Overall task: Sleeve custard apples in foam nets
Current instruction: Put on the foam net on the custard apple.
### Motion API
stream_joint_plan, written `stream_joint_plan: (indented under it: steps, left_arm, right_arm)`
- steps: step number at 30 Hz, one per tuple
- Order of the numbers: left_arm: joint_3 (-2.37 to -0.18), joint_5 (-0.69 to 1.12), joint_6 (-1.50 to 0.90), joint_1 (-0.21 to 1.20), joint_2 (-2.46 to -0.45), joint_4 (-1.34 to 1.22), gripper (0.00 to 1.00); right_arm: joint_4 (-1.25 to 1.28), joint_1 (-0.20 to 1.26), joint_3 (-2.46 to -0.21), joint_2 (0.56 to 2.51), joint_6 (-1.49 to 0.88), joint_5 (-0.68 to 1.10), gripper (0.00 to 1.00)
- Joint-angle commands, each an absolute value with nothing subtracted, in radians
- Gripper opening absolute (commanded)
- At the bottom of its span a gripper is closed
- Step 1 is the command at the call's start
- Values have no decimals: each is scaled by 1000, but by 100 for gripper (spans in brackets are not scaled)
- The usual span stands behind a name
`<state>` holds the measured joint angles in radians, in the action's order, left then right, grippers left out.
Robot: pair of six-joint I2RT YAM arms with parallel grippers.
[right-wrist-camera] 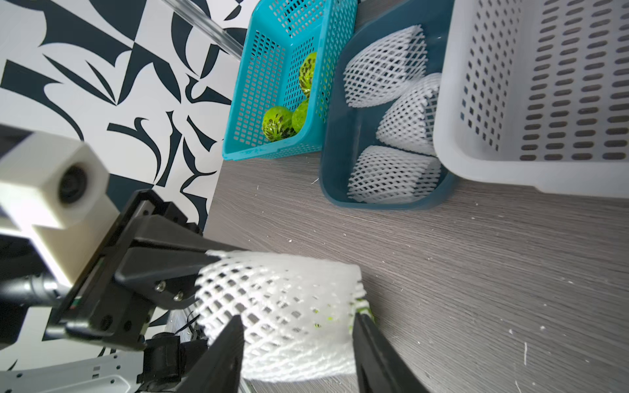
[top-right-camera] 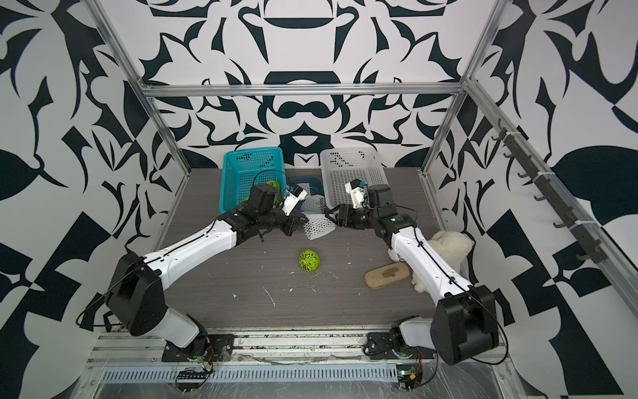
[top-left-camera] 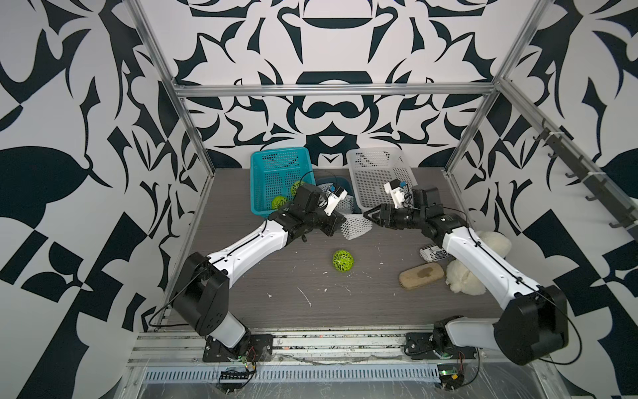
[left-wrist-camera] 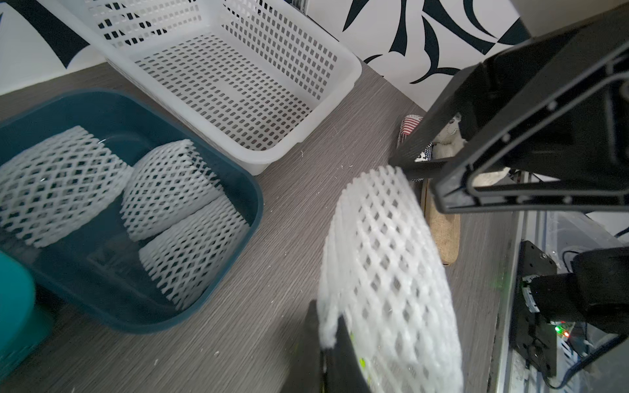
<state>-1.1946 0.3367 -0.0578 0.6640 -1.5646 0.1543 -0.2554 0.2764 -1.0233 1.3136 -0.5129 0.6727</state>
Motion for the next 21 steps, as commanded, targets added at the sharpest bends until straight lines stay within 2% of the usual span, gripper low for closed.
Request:
stream_joint_plan:
  steps: [1, 8, 10, 13, 14, 15, 16, 17, 19, 21]
  left_arm:
    - [-1229, 350, -50, 666, -1576, 166, 0]
    - [-1226, 353, -53, 666, -1571, 169, 0]
    - [-1220, 349, -52, 666, -1571, 167, 0]
    - [-1213, 336, -54, 666, -1571, 163, 0]
    - [-1210, 327, -56, 666, -1572, 161, 0]
    - [-1207, 311, -69, 665, -1571, 159, 0]
    - [-1203, 297, -85, 664, -1569, 157, 7]
    - [-1196, 290, -98, 661, -1564, 156, 19]
    - [-1175, 263, -123, 657, -1552, 154, 56]
    - [-1137, 200, -159, 651, -1528, 150, 75]
  right_arm:
    - [-205, 278, -1015, 1310, -532, 711, 43]
    - [-190, 278, -1030, 1345, -534, 733, 35]
    - [-189, 277, -1029, 1344, -532, 732, 30]
    - [-192, 277, -1025, 1343, -529, 726, 11]
    - [-193, 278, -1024, 1341, -528, 723, 1]
    - [-197, 277, -1023, 1337, -527, 721, 0]
    - [-202, 278, -1022, 1335, -525, 714, 0]
    - [-208, 278, -1022, 1332, -522, 709, 0]
    - [-217, 278, -1020, 1323, -521, 694, 0]
    - [-225, 278, -1014, 1311, -520, 675, 0]
